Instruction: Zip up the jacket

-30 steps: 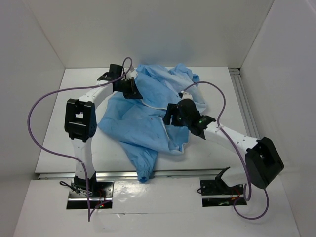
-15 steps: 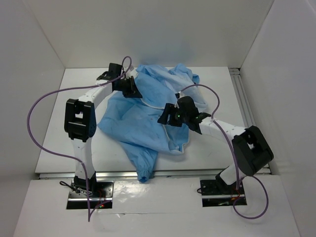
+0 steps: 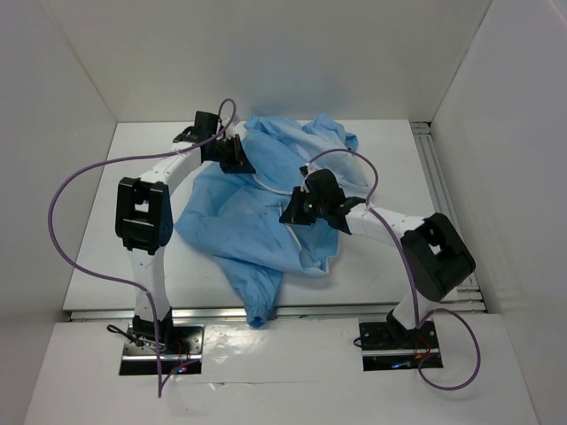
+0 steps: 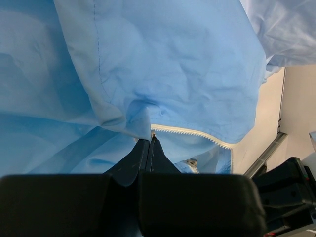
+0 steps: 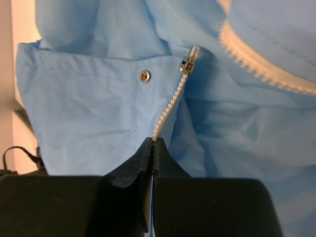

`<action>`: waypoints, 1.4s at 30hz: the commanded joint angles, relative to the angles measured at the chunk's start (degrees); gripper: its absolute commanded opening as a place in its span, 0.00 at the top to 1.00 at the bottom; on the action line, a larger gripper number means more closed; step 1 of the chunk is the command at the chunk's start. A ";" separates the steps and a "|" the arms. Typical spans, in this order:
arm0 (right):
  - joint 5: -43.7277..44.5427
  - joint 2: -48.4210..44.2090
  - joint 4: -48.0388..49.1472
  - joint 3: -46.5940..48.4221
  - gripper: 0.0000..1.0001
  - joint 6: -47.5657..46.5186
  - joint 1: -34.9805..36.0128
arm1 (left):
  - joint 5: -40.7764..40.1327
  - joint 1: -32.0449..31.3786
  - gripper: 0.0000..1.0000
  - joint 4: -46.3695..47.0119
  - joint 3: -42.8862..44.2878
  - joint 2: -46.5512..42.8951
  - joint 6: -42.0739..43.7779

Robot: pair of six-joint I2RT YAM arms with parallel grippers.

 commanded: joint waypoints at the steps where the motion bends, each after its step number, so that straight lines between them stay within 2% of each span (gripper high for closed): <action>1: -2.75 -0.20 3.99 3.52 1.00 -1.86 1.16 | 1.44 -0.20 1.00 0.89 2.65 -3.02 0.61; 5: -4.15 -3.09 5.22 4.06 1.00 -5.55 1.16 | 5.38 -0.20 1.00 0.89 3.17 -3.02 1.84; 9: -6.97 -4.33 5.93 4.76 1.00 -8.54 1.16 | 5.84 -0.20 1.00 0.27 2.39 -4.25 1.84; 12: -10.90 -3.02 5.93 6.60 1.00 -11.18 1.16 | 3.47 -0.20 1.00 1.66 -2.34 -7.22 -1.39; 15: -15.13 -1.78 4.88 7.13 1.00 -13.29 1.16 | 0.31 -0.20 1.00 9.48 -13.58 -11.62 -8.94; 16: -15.15 -1.78 4.87 7.13 1.00 -13.82 1.68 | -0.31 -0.20 1.00 12.72 -17.18 -15.20 -14.10; 17: -15.76 -1.78 4.87 7.13 1.00 -13.82 1.68 | 0.46 -0.20 1.00 16.58 -23.83 -16.72 -16.68; 20: -15.76 -2.83 4.26 3.71 1.00 -13.82 1.68 | -1.10 -2.73 1.00 24.52 -31.08 -20.32 -23.36; 24: -15.76 -2.83 2.85 0.90 1.00 -15.22 1.68 | -4.10 -3.98 1.00 20.33 -28.65 -18.94 -21.28; 26: -16.29 -2.83 1.97 0.37 1.00 -15.84 1.68 | -4.10 -3.98 0.93 17.95 -27.24 -17.62 -19.18; 31: -15.77 -2.22 0.57 -0.16 1.00 -16.55 1.68 | -3.48 -3.98 0.32 17.94 -26.71 -16.39 -16.36; 34: -15.76 -2.22 0.57 -0.69 1.00 -17.07 1.68 | -6.12 -3.98 0.22 14.08 -23.20 -15.59 -13.37; 42: -15.15 -2.75 0.04 -0.69 1.00 -17.07 1.68 | -9.63 -3.98 0.21 8.36 -16.87 -9.45 -5.38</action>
